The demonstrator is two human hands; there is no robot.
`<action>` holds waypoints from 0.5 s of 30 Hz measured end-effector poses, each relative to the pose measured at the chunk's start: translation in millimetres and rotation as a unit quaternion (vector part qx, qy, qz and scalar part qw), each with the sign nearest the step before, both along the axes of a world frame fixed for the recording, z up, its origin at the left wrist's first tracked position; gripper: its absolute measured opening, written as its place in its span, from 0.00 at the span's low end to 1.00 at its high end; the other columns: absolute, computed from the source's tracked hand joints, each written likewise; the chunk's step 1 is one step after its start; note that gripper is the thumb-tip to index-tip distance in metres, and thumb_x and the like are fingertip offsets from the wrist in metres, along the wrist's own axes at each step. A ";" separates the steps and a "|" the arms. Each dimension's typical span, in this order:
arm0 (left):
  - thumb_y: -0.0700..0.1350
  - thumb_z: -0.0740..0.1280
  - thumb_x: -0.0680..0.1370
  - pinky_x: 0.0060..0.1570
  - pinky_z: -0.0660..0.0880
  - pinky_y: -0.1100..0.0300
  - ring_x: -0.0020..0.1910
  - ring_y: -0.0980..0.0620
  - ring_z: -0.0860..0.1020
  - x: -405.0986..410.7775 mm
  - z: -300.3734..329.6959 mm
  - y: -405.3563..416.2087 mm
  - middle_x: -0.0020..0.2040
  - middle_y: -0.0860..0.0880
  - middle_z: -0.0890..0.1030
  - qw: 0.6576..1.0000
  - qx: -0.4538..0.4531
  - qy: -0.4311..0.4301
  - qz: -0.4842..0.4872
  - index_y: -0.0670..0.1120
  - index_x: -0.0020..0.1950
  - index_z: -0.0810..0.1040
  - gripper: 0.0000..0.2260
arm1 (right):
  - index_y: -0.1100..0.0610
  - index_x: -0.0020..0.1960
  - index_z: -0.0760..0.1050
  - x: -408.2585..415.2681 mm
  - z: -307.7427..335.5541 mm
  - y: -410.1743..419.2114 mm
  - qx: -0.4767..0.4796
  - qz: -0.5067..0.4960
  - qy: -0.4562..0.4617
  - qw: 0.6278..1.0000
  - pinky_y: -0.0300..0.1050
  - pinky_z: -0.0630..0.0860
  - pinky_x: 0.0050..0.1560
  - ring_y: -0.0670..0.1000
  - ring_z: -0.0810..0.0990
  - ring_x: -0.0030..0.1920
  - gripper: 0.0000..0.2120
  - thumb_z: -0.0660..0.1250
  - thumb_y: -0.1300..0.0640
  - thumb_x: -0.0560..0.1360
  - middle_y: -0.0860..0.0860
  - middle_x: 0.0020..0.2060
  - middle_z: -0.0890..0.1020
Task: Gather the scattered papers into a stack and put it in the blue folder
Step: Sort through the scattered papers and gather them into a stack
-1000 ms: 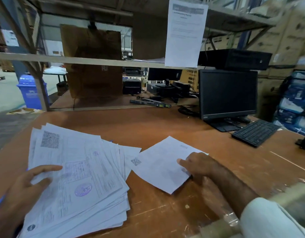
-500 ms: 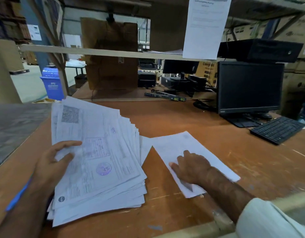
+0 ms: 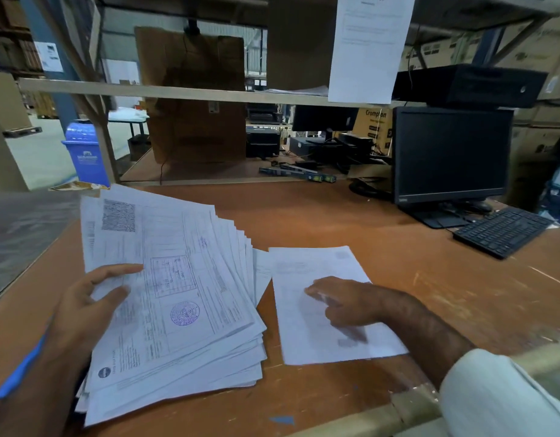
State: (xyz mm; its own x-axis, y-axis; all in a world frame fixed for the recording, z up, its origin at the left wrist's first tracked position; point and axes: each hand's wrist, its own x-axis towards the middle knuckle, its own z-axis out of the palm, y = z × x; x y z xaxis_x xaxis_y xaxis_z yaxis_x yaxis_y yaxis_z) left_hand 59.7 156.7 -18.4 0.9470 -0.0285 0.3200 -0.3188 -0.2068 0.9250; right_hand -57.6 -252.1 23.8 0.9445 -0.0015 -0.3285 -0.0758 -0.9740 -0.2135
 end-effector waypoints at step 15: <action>0.29 0.62 0.81 0.34 0.80 0.69 0.52 0.52 0.81 -10.2 1.9 -13.5 0.60 0.45 0.81 0.999 -0.007 0.047 -0.022 0.40 0.58 0.83 0.13 | 0.48 0.74 0.66 9.8 -6.3 -57.5 -0.014 -0.241 -0.143 0.960 0.47 0.75 0.52 0.57 0.78 0.61 0.37 0.75 0.38 0.70 0.53 0.66 0.77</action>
